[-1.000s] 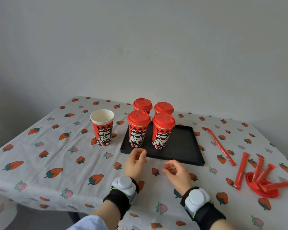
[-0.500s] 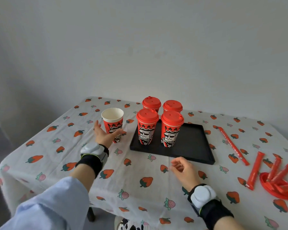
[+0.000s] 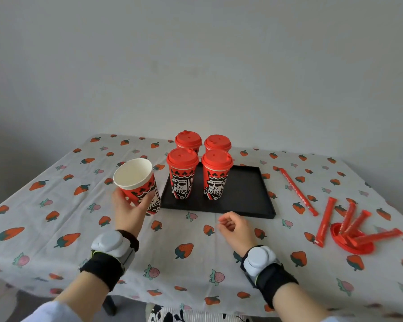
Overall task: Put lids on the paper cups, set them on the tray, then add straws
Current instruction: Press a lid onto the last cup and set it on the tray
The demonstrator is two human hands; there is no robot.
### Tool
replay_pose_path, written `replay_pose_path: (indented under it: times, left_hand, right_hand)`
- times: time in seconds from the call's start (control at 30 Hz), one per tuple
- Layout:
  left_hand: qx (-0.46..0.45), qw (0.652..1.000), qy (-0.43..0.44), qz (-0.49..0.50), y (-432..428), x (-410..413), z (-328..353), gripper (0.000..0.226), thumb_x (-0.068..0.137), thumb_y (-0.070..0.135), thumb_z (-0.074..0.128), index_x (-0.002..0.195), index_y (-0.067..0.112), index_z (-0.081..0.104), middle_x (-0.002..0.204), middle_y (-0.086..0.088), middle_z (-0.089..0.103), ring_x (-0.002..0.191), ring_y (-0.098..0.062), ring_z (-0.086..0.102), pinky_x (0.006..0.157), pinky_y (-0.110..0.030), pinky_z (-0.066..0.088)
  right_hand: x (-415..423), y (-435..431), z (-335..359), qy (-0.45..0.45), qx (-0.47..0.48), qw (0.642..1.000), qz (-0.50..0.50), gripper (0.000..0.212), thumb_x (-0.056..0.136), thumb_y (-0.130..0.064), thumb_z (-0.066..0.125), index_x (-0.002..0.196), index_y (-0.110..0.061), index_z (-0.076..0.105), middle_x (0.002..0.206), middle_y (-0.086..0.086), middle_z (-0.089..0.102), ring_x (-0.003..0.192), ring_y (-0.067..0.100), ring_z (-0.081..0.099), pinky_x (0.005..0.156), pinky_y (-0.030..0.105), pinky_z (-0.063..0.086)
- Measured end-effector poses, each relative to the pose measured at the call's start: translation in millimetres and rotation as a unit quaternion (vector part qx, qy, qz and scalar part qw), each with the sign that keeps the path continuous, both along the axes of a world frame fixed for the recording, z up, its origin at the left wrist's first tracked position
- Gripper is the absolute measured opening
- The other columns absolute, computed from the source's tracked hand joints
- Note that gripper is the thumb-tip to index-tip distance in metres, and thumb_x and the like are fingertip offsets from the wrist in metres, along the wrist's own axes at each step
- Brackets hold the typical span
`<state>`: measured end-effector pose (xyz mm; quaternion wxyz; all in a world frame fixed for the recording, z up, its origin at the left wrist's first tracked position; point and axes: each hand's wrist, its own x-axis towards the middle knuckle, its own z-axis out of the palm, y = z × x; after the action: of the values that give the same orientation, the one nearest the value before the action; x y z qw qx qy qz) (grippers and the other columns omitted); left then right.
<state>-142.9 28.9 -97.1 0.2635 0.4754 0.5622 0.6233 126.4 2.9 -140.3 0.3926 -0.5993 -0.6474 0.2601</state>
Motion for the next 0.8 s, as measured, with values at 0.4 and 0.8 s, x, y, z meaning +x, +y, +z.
replay_pose_path:
  times: [0.4,0.8]
  left_hand:
    - [-0.015,0.971,-0.049,-0.232,-33,115,-6,0.064,0.078,0.014,0.073,0.125,0.033,0.034,0.115,0.016,0.056,0.104,0.007,0.056,0.085,-0.019,0.046]
    - [0.000,0.961,-0.020,-0.275,-27,139,-33,0.078,0.068,0.026,0.073,0.131,0.035,0.030,0.118,0.025,0.049,0.102,0.020,0.052,0.074,0.002,0.042]
  right_hand:
    - [20,-24,24,0.167,0.001,0.980,-0.109,0.011,0.085,-0.011,0.061,0.091,-0.021,0.062,0.085,-0.008,0.063,0.082,0.007,0.060,0.067,0.005,0.045]
    - [189,-109,33,-0.250,-0.002,0.931,-0.264,0.011,0.081,-0.004,0.060,0.092,-0.005,0.065,0.098,0.012,0.065,0.098,0.029,0.057,0.078,0.040,0.050]
